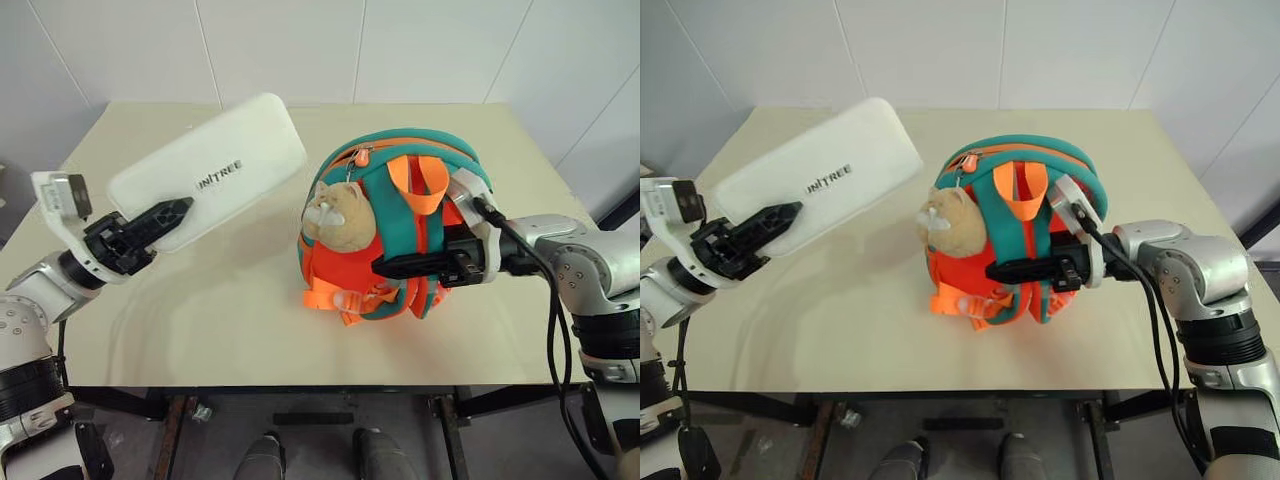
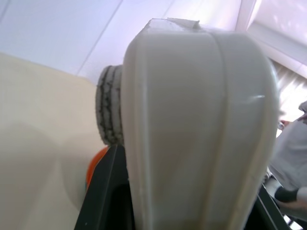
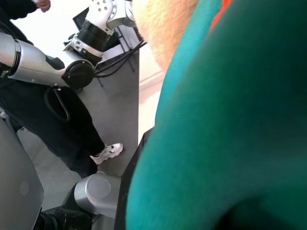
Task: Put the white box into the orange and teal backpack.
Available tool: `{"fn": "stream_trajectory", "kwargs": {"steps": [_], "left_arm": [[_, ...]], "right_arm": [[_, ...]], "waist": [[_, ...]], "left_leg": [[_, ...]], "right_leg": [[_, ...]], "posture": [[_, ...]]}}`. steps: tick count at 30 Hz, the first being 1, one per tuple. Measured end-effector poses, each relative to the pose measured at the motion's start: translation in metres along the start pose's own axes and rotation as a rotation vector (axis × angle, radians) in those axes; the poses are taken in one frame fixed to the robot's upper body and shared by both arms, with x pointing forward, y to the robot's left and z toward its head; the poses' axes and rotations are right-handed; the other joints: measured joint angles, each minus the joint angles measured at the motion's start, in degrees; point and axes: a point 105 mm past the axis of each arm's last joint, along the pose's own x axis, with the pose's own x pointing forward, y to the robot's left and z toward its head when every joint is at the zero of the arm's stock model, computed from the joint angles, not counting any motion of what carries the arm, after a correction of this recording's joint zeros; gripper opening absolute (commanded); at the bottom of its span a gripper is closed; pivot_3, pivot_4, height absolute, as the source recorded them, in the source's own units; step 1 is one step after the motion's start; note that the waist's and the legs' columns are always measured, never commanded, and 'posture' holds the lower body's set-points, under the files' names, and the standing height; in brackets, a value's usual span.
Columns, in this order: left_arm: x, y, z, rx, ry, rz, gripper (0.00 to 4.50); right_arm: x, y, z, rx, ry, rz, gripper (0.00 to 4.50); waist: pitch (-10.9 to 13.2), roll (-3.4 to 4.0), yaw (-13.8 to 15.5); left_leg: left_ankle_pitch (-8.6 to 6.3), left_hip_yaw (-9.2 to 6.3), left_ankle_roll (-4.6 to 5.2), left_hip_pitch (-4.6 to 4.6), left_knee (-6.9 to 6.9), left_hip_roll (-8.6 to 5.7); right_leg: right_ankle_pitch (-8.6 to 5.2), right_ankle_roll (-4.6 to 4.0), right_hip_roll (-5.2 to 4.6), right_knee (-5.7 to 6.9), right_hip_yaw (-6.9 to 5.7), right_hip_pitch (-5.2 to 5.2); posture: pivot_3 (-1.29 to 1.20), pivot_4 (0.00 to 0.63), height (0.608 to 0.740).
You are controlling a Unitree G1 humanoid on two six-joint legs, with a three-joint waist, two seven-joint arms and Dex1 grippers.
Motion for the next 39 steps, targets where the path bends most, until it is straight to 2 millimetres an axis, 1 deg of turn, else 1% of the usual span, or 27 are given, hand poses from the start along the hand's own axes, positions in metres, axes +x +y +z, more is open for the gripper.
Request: {"fn": "stream_trajectory", "kwargs": {"steps": [3, 6, 11, 13, 16, 20, 24, 27, 29, 30, 32, 37, 39], "left_arm": [[0.01, -0.003, 0.001, 0.024, 0.037, -0.038, 1.27], [0.014, 0.0, 0.002, 0.056, 0.068, -0.053, 1.27], [0.02, 0.009, -0.013, 0.104, 0.197, -0.062, 1.27], [0.022, 0.014, -0.017, 0.155, 0.259, -0.053, 1.27], [0.027, 0.021, -0.014, 0.247, 0.343, -0.042, 1.27], [0.041, 0.024, -0.017, 0.342, 0.454, -0.078, 1.27], [0.066, 0.023, -0.016, 0.461, 0.571, -0.112, 1.27], [0.083, 0.025, -0.021, 0.457, 0.606, -0.144, 1.27], [0.101, 0.026, -0.029, 0.435, 0.606, -0.186, 1.27], [0.112, 0.026, -0.036, 0.419, 0.61, -0.214, 1.27], [0.128, 0.024, -0.049, 0.406, 0.623, -0.263, 1.27], [0.156, 0.019, -0.068, 0.414, 0.618, -0.343, 1.27], [0.161, 0.02, -0.073, 0.415, 0.613, -0.353, 1.27]], "right_arm": [[0.001, 0.0, 0.0, -0.001, -0.001, 0.001, 0.02], [0.001, -0.001, -0.001, -0.003, 0.002, -0.003, 0.02], [0.001, -0.001, -0.001, -0.002, 0.002, -0.002, 0.02], [0.002, 0.0, -0.001, -0.002, 0.003, -0.001, 0.02], [0.002, 0.001, -0.001, -0.007, 0.007, 0.002, 0.02], [0.002, 0.002, -0.001, -0.008, 0.006, -0.001, 0.02], [0.003, 0.003, -0.001, -0.013, 0.007, 0.0, 0.02], [0.003, 0.004, -0.002, -0.014, 0.005, -0.002, 0.02], [0.004, 0.004, -0.003, -0.015, 0.003, -0.005, 0.02], [0.004, 0.004, -0.002, -0.019, 0.003, -0.004, 0.02], [0.007, 0.007, -0.002, -0.031, 0.005, 0.001, 0.02], [0.006, 0.007, -0.005, -0.026, -0.003, -0.018, 0.02], [0.006, 0.008, -0.004, -0.035, -0.005, -0.023, 0.02]], "waist": [[0.0, -0.01, 0.0], [0.0, -0.01, -0.1], [0.0, -0.01, 0.0], [0.0, -0.01, 0.0], [0.0, -0.01, 0.0], [0.0, -0.01, 0.1], [0.0, -0.01, 0.1], [0.0, -0.01, 0.1], [0.0, -0.01, 0.2], [0.0, -0.02, 0.3], [0.0, -0.03, 0.1], [0.0, -0.02, -0.1], [0.0, -0.02, -0.1]], "left_leg": [[0.0, -0.01, 0.0, -0.01, 0.0, 0.0], [0.0, 0.01, 0.0, 0.01, -0.03, 0.0], [0.0, 0.01, 0.0, 0.01, -0.04, 0.0], [0.0, 0.01, 0.0, 0.01, -0.04, 0.0], [0.0, 0.01, 0.0, 0.01, -0.04, 0.0], [0.0, 0.0, 0.0, -0.04, -0.04, -0.01], [-0.02, 0.0, 0.03, -0.03, -0.04, -0.01], [-0.01, 0.0, 0.03, -0.02, -0.03, -0.02], [-0.01, -0.01, 0.04, -0.04, 0.04, -0.03], [-0.01, -0.02, 0.04, -0.08, 0.09, -0.04], [-0.02, -0.03, 0.06, -0.17, 0.12, -0.05], [-0.05, -0.02, 0.11, -0.21, 0.09, -0.04], [-0.05, -0.02, 0.11, -0.23, 0.11, -0.04]], "right_leg": [[0.0, 0.0, 0.01, 0.0, -0.01, 0.0], [-0.01, -0.01, 0.01, -0.01, 0.0, -0.01], [-0.01, -0.02, 0.01, -0.01, 0.0, -0.01], [-0.01, -0.02, 0.02, -0.01, 0.0, -0.01], [-0.01, -0.02, 0.02, -0.02, 0.0, 0.0], [-0.01, -0.01, 0.02, -0.04, -0.02, 0.0], [-0.03, 0.03, 0.02, -0.03, -0.01, 0.0], [-0.04, 0.05, 0.02, 0.02, -0.01, 0.0], [-0.04, 0.06, 0.03, 0.06, -0.02, 0.0], [-0.04, 0.08, 0.02, 0.07, -0.02, 0.0], [-0.03, 0.14, 0.02, 0.05, -0.01, -0.04], [-0.14, 0.18, 0.02, 0.16, 0.0, -0.18], [-0.14, 0.18, 0.02, 0.15, 0.01, -0.18]], "posture": [[0.0, 0.15, 0.74], [0.0, 0.15, 0.74], [0.0, 0.15, 0.74], [0.0, 0.15, 0.74], [0.0, 0.15, 0.74], [0.0, 0.15, 0.74], [0.0, 0.15, 0.74], [0.0, 0.15, 0.74], [0.0, 0.15, 0.74], [0.0, 0.15, 0.74], [0.0, 0.15, 0.74], [0.0, 0.15, 0.74], [0.0, 0.15, 0.74]]}}
